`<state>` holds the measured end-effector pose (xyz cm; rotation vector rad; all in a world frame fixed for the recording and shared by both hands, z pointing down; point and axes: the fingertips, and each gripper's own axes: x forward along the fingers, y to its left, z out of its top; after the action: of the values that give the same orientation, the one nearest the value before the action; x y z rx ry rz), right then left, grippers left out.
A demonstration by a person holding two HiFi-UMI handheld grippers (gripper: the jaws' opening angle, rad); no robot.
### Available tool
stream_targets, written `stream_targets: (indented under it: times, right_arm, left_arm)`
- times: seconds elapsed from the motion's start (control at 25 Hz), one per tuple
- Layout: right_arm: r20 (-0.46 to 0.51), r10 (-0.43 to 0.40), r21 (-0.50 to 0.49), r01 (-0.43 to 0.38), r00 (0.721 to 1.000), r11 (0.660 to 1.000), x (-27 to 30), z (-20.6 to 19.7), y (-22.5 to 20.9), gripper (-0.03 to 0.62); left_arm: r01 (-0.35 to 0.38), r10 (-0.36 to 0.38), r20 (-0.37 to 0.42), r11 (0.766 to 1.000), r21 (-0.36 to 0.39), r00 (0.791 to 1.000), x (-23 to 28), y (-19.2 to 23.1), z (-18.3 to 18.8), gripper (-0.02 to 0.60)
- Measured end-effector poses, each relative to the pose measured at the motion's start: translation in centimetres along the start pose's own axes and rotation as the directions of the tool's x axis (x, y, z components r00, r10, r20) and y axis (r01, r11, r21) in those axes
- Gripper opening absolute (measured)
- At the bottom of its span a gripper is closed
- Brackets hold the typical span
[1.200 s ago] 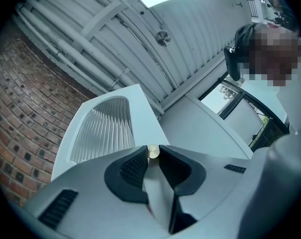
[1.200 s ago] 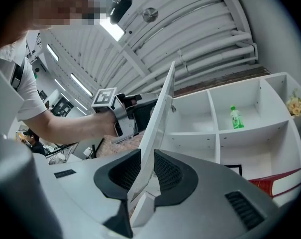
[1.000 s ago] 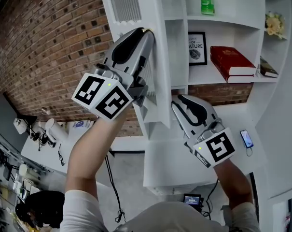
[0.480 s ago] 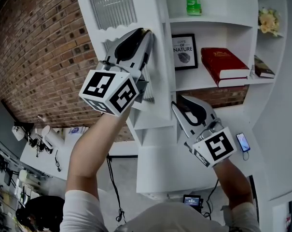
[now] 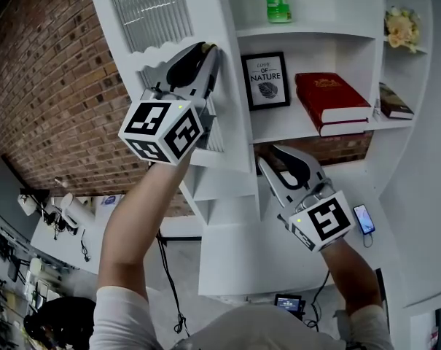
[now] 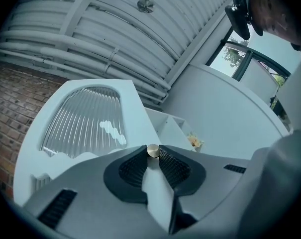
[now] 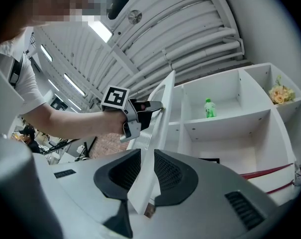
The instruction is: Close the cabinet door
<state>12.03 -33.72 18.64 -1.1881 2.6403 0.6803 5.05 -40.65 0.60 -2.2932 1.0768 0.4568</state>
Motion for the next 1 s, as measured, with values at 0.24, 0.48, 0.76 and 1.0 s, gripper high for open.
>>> stream_targets:
  times: [0.24, 0.48, 0.76, 1.0]
  right_arm:
    - [-0.003, 0.000, 0.010, 0.000, 1.000, 1.000, -0.3, -0.9, -1.2, 0.098]
    - [-0.013, -0.006, 0.021, 0.006, 1.000, 1.000, -0.4, -1.7, -2.0, 0.098]
    - [-0.026, -0.015, 0.024, 0.015, 1.000, 1.000, -0.6, -2.4, -2.4, 0.098]
    - [-0.033, -0.022, 0.022, 0.022, 0.999, 1.000, -0.6, -2.7, -2.7, 0.098]
  left_arm:
    - [0.001, -0.001, -0.029, 1.000, 0.010, 1.000, 1.6, 0.2, -1.2, 0.077]
    - [-0.002, 0.002, -0.044, 1.000, 0.013, 0.999, 2.9, 0.7, -2.2, 0.077]
    - [-0.006, 0.008, -0.064, 1.000, 0.023, 0.998, 4.0, 1.3, -3.2, 0.078]
    - [-0.011, 0.015, -0.088, 0.999, 0.049, 0.996, 5.0, 1.8, -4.1, 0.081]
